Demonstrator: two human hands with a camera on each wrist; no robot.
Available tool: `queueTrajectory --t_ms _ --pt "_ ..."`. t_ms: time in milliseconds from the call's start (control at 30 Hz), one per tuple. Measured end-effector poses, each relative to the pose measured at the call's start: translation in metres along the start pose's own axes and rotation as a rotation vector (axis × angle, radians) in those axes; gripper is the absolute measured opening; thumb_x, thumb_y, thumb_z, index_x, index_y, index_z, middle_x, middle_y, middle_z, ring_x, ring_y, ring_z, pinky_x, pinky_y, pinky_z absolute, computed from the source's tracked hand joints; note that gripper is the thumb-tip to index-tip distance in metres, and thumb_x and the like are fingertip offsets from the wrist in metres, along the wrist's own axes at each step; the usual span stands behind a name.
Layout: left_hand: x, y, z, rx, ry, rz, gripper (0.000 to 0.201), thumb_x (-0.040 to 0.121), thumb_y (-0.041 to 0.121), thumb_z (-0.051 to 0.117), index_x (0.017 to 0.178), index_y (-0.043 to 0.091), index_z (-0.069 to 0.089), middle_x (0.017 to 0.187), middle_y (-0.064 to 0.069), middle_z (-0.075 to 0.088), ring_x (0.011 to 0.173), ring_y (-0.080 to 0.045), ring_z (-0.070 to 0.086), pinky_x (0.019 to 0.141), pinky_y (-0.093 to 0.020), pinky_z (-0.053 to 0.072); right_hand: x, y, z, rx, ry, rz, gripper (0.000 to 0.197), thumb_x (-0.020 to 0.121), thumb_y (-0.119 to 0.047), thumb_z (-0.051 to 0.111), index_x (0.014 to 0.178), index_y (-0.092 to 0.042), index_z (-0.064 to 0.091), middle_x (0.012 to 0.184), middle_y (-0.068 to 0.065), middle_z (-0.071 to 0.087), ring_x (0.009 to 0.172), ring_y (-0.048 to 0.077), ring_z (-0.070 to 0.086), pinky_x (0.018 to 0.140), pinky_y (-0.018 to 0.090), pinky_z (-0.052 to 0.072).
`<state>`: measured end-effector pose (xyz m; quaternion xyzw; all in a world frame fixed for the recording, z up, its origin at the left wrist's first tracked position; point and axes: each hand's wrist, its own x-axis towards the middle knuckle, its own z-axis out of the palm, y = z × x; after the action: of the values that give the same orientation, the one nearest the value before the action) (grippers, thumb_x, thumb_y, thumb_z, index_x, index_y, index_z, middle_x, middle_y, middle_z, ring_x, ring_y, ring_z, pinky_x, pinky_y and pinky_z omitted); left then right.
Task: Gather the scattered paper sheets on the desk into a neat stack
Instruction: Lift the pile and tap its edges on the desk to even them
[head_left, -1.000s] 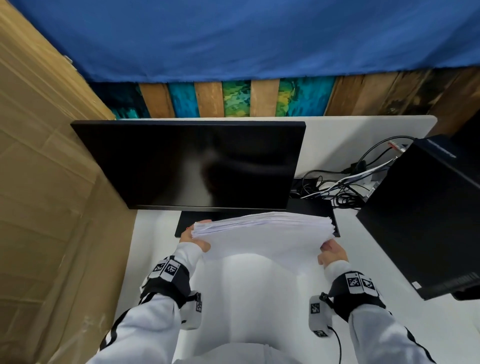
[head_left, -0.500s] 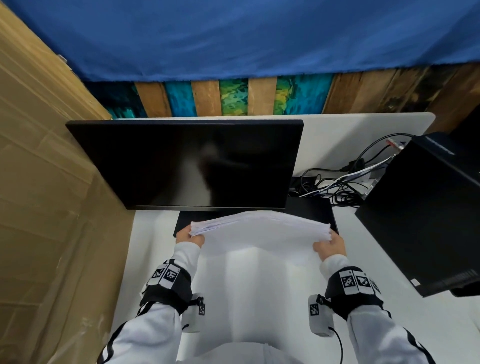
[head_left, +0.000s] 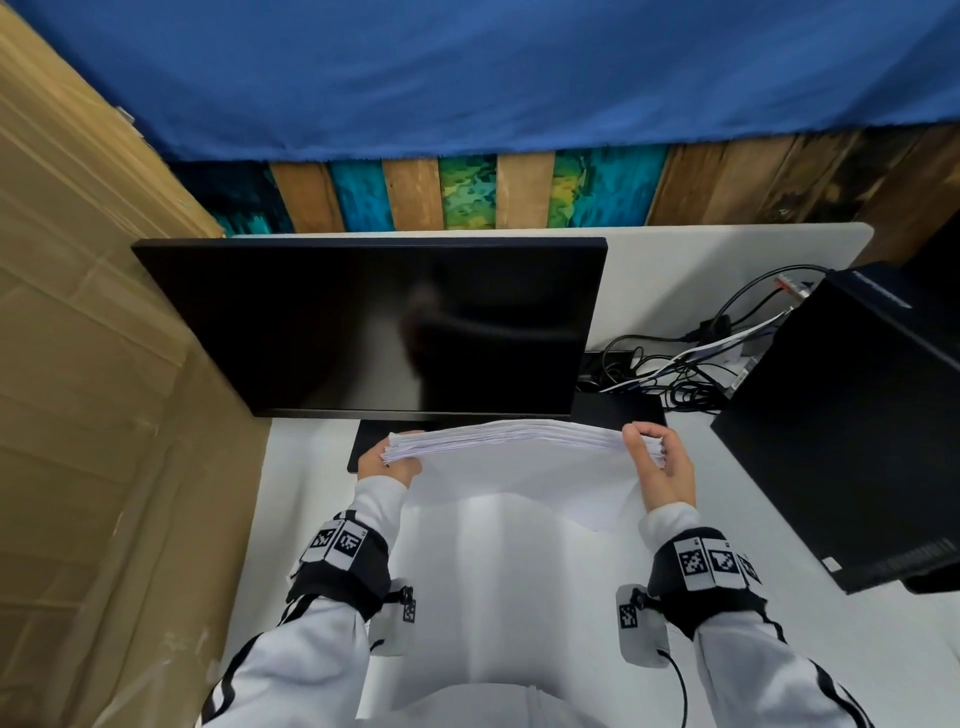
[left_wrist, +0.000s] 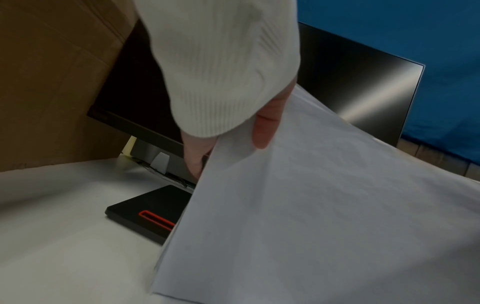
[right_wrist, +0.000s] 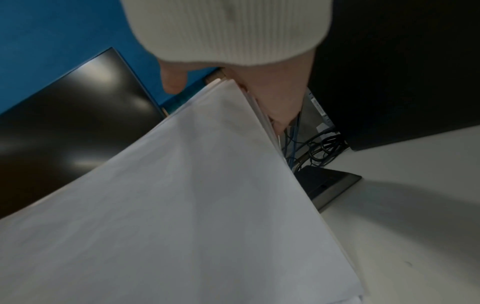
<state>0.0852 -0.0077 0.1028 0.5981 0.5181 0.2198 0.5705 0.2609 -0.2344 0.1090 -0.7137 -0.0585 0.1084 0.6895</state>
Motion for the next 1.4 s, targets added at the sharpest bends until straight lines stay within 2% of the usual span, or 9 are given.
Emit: queueTrajectory --t_ms 133,233,367,467,567,800,1000,1133,1400 --pt "-0.002 0.0 -0.003 -0.038 -0.047 0.043 0.04 0.074 -0.02 0.049 0.105 0.0 0.066 0.068 0.004 0.056 0.071 -0.019 0.05 0.056 -0.006 0.042 0.005 0.004 0.006 -0.044 0.069 -0.031 0.016 0.084 -0.013 0.06 0.095 -0.002 0.063 0.092 0.0 0.06 0.063 -0.023 0.051 0.06 -0.007 0.036" --pt "-0.002 -0.001 -0.004 -0.104 -0.047 0.054 0.029 0.073 -0.013 0.057 0.08 0.014 0.064 0.068 0.003 0.054 0.074 -0.021 0.049 0.055 -0.003 0.042 0.007 0.003 0.007 -0.081 0.088 -0.065 0.014 0.088 -0.014 0.055 0.096 -0.005 0.063 0.098 0.002 0.061 0.076 -0.009 0.054 0.075 0.007 0.039" --pt "-0.005 0.001 -0.003 -0.198 -0.077 0.087 0.028 0.071 -0.004 0.063 0.071 0.024 0.059 0.071 0.004 0.056 0.068 -0.008 0.052 0.054 0.002 0.043 0.01 0.004 0.003 -0.12 -0.028 -0.059 0.038 0.086 -0.009 0.059 0.123 -0.008 0.05 0.12 -0.002 0.048 0.105 0.004 0.046 0.084 0.0 0.034" --pt "-0.008 0.0 -0.004 -0.219 -0.085 0.1 0.03 0.084 -0.003 0.058 0.074 0.025 0.06 0.074 0.006 0.059 0.068 -0.005 0.055 0.06 -0.005 0.046 0.008 0.011 -0.003 -0.127 -0.208 0.105 0.057 0.079 0.0 0.067 0.13 -0.007 0.044 0.118 0.003 0.05 0.112 0.017 0.048 0.084 0.015 0.043" --pt "-0.009 0.001 -0.006 -0.171 -0.116 0.166 0.028 0.084 0.002 0.061 0.074 0.028 0.058 0.072 0.007 0.059 0.062 0.0 0.058 0.061 -0.009 0.046 0.004 0.018 -0.007 -0.193 -0.158 0.196 0.038 0.077 0.001 0.068 0.114 0.006 0.058 0.1 0.014 0.061 0.101 0.033 0.06 0.076 0.029 0.043" --pt "-0.026 0.012 -0.023 -0.341 -0.217 0.259 0.01 0.081 0.008 0.062 0.087 0.017 0.062 0.069 0.014 0.069 0.063 0.008 0.064 0.061 -0.002 0.048 0.009 0.001 -0.027 -0.194 -0.279 0.063 0.013 0.078 0.003 0.067 0.085 0.005 0.056 0.07 0.007 0.05 0.051 -0.006 0.049 0.047 0.002 0.038" --pt "-0.023 -0.005 -0.006 -0.327 0.057 0.13 0.018 0.082 0.008 0.063 0.073 0.022 0.062 0.076 0.003 0.059 0.078 -0.011 0.054 0.076 -0.017 0.043 -0.001 0.02 -0.026 -0.135 -0.267 0.111 0.039 0.07 0.004 0.074 0.104 -0.01 0.062 0.094 -0.004 0.065 0.074 -0.005 0.065 0.062 -0.001 0.047" --pt "-0.017 0.01 0.004 -0.374 0.226 0.128 0.02 0.089 0.018 0.056 0.068 0.015 0.058 0.075 0.001 0.064 0.075 -0.009 0.06 0.075 -0.018 0.043 0.001 0.015 -0.019 -0.107 -0.216 0.113 0.023 0.075 -0.001 0.071 0.094 -0.013 0.064 0.082 -0.006 0.063 0.07 0.003 0.062 0.055 -0.002 0.045" --pt "-0.024 0.003 0.007 -0.336 0.132 0.22 0.014 0.079 0.019 0.07 0.09 0.013 0.064 0.08 0.004 0.057 0.065 0.005 0.053 0.067 -0.004 0.045 0.005 0.016 -0.013 -0.104 -0.117 0.104 0.014 0.077 -0.007 0.07 0.081 -0.006 0.056 0.064 0.0 0.051 0.059 0.014 0.046 0.042 0.001 0.038"
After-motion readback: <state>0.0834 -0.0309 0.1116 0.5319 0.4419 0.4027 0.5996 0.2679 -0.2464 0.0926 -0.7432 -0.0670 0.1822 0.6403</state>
